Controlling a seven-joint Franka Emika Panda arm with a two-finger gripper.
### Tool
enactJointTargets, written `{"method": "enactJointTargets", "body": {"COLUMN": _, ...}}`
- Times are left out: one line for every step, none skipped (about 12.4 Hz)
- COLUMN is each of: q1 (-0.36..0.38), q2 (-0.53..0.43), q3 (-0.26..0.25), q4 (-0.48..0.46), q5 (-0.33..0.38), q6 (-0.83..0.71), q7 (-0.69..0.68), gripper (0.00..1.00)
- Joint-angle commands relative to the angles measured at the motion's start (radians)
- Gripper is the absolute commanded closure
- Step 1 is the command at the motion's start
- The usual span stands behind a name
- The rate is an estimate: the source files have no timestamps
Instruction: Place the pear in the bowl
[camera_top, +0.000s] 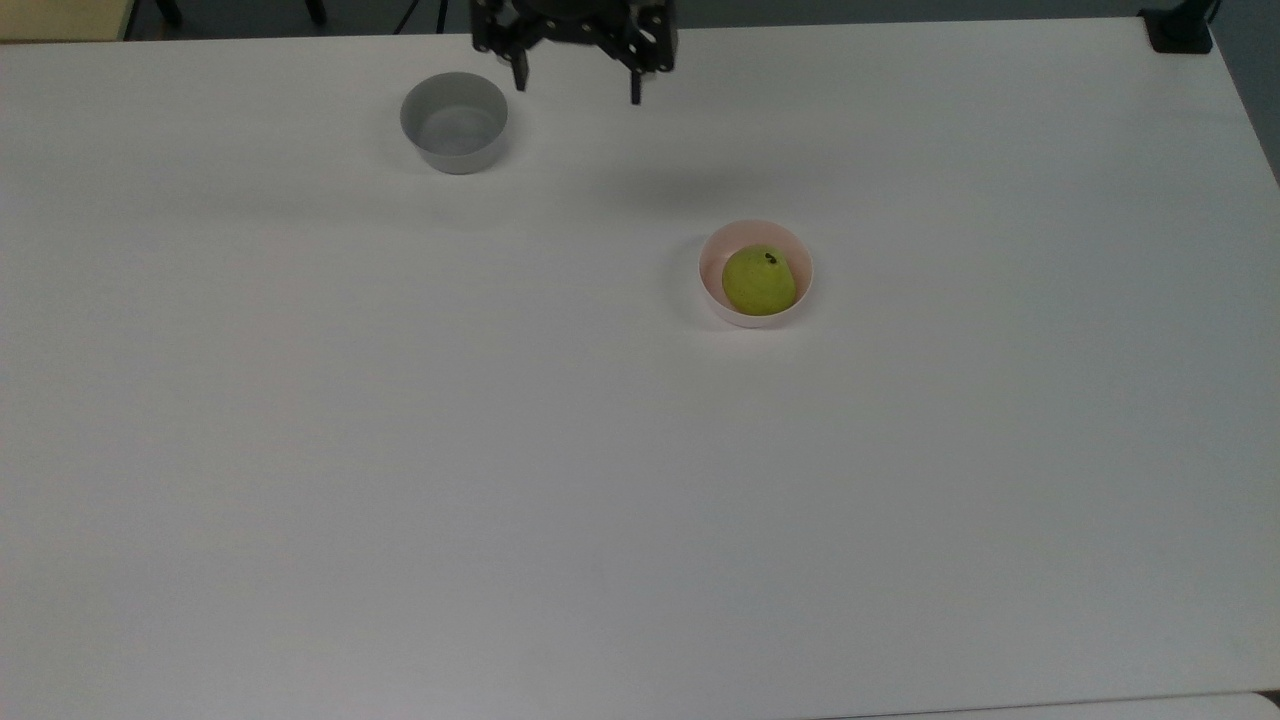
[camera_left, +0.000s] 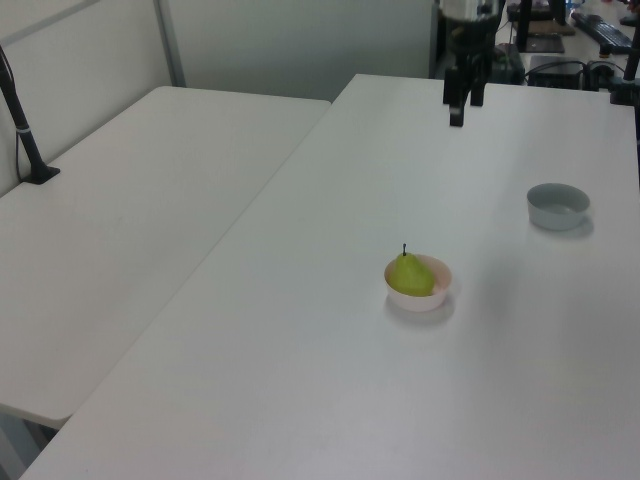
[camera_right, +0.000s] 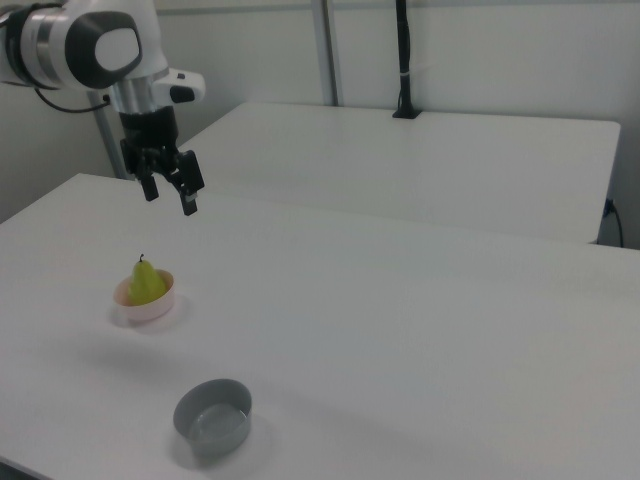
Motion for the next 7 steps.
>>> {"method": "enactJointTargets", "body": {"q1": -0.067, "q2": -0.044, "q3": 0.016, "q4": 0.018, "q5": -0.017, "q6": -0.036, "q7": 0.008, "gripper": 0.00}}
{"method": "enactJointTargets", "body": {"q1": -0.087, "q2": -0.049, "q3": 0.015, "q4": 0.018, "q5": -0.009, "q6": -0.035, "q7": -0.024, "gripper": 0.00}}
{"method": "enactJointTargets", "body": {"q1": -0.095, "q2": -0.049, "q3": 0.005, "q4": 0.018, "q5": -0.005, "q6": -0.030, "q7": -0.093, "gripper": 0.00}}
{"method": "enactJointTargets", "body": {"q1": -0.101, "q2": -0.049, "q3": 0.002, "q4": 0.020, "q5": -0.003, "q6": -0.024, "q7": -0.149, "gripper": 0.00}}
{"method": "enactJointTargets", "body": {"q1": -0.110, "q2": -0.048, "q3": -0.005, "q4": 0.020, "q5": 0.006, "q6": -0.016, "q7": -0.202, "gripper": 0.00}}
{"method": "enactJointTargets", "body": {"q1": -0.121, "q2": -0.046, "q3": -0.013, "q4": 0.020, "q5": 0.046, "q6": 0.019, "q7": -0.287, "gripper": 0.00}}
{"method": "enactJointTargets", "body": {"q1": -0.135, "q2": -0.043, "q3": -0.018, "q4": 0.018, "q5": 0.073, "q6": 0.052, "q7": -0.367, "gripper": 0.00}}
